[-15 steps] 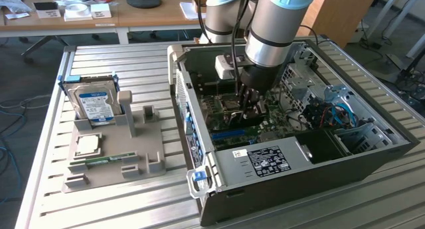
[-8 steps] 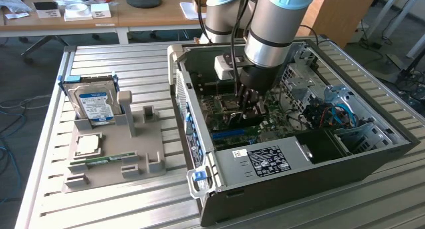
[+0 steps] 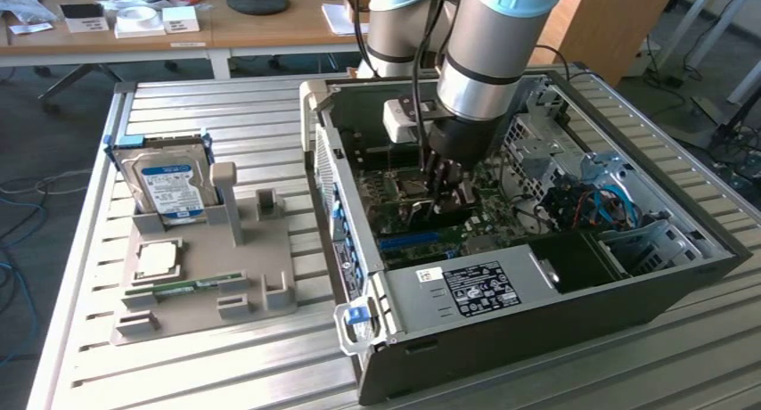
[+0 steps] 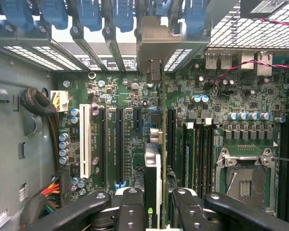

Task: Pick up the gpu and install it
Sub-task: 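Insert the gpu into the slot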

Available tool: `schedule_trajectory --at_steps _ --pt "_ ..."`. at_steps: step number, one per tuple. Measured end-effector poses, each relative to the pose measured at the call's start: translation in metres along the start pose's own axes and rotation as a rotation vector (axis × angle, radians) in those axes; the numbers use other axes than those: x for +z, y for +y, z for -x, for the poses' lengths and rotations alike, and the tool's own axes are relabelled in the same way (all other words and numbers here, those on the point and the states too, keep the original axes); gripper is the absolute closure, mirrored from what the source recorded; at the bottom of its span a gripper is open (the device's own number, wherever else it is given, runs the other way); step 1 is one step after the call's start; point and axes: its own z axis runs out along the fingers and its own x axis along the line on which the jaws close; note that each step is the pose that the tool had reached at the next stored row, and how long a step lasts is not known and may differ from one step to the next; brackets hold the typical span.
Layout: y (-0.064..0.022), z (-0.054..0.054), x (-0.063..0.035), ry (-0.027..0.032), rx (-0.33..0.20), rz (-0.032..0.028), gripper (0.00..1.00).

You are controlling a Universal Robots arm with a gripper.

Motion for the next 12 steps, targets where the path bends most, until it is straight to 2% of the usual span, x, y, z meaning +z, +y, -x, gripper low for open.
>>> schedule_trajectory --at_steps 12 --pt "0.0024 -0.0002 0.0053 0.0003 0.0 0.0001 0.73"
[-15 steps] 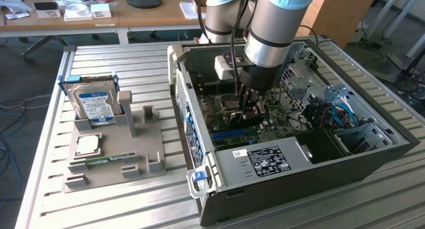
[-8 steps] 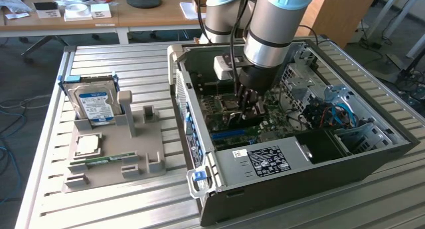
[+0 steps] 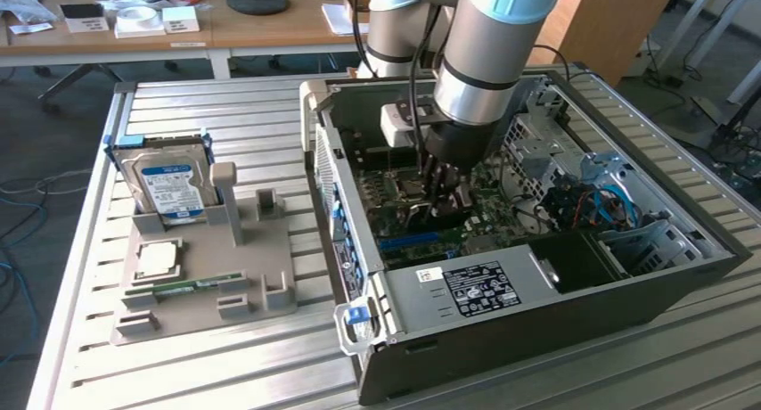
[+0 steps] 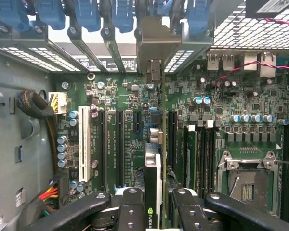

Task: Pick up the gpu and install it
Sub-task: 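Insert the gpu into the slot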

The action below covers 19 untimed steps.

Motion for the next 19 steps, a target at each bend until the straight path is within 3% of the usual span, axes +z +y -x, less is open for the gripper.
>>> schedule_trajectory --at_steps 12,19 --pt "0.0032 0.0 0.0015 -0.0002 -0.002 -0.0008 0.73" --pt "0.0035 0.0001 0.0015 -0.0004 -0.004 -0.0078 0.73"
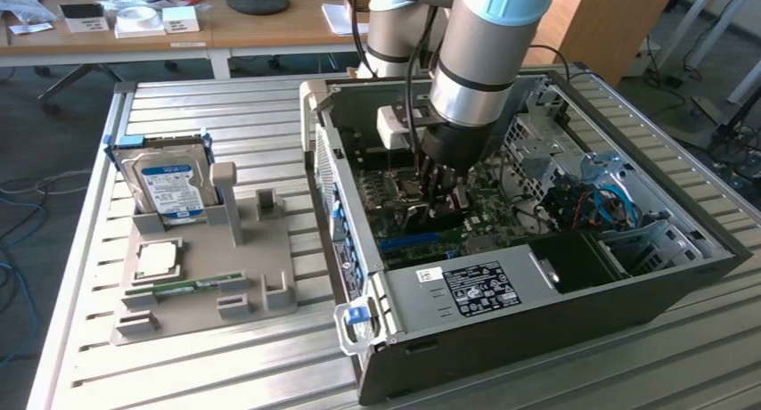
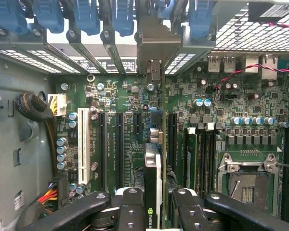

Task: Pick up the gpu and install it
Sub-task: 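Insert the gpu into the slot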

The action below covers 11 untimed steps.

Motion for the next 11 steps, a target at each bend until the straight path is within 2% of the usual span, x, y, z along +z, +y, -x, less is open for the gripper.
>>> schedule_trajectory --at_steps 6,11 --pt "0.0012 0.0002 -0.0001 0.0001 -0.001 -0.0044 0.73" --pt "0.0013 0.0004 0.0002 -0.0005 -0.002 -0.014 0.73"
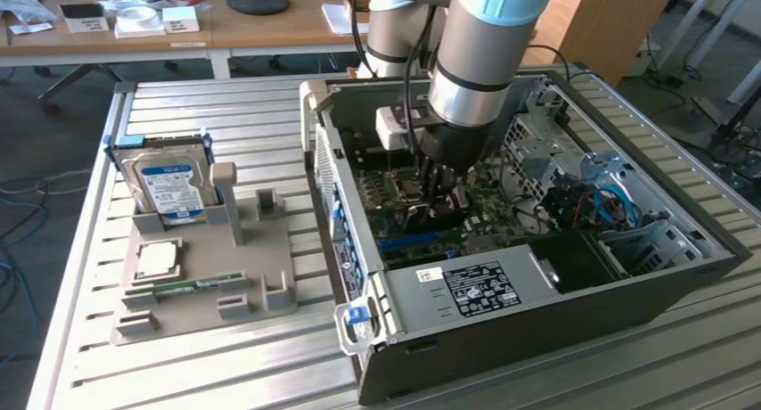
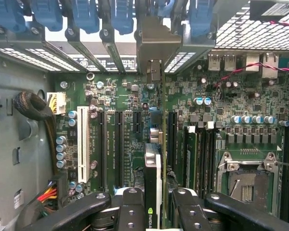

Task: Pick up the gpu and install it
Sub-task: 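Insert the gpu into the slot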

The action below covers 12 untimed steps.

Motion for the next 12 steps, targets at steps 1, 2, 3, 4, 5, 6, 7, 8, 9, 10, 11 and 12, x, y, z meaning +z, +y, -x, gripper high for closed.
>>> schedule_trajectory --at_steps 1,2,3,4,5,6,7,8,9,10,11,12 --pt "0.0001 0.0 0.0 -0.0005 0.0 -0.0021 0.73" --pt "0.0002 0.0 0.0 -0.0017 -0.001 -0.0039 0.73" --pt "0.0003 0.0 0.0001 -0.0022 -0.001 -0.0049 0.73" --pt "0.0003 0.0 0.0001 -0.0022 -0.001 -0.0051 0.73" --pt "0.0003 0.0 0.0002 -0.0024 -0.001 -0.0052 0.73" --pt "0.0005 0.0 0.0002 -0.0024 -0.001 -0.0052 0.73" --pt "0.0009 0.0001 0.0003 -0.0025 -0.001 -0.0054 0.73" --pt "0.0015 0.0 0.0002 -0.0025 -0.001 -0.0053 0.73" --pt "0.002 0.0 0.0002 -0.0024 -0.001 -0.0057 0.73" --pt "0.0023 0.0 0.0004 -0.0025 -0.001 -0.0062 0.73" --pt "0.0023 0.0 0.0006 -0.0024 -0.001 -0.0069 0.73" --pt "0.0023 0.0 0.0009 -0.0025 -0.002 -0.0082 0.73"
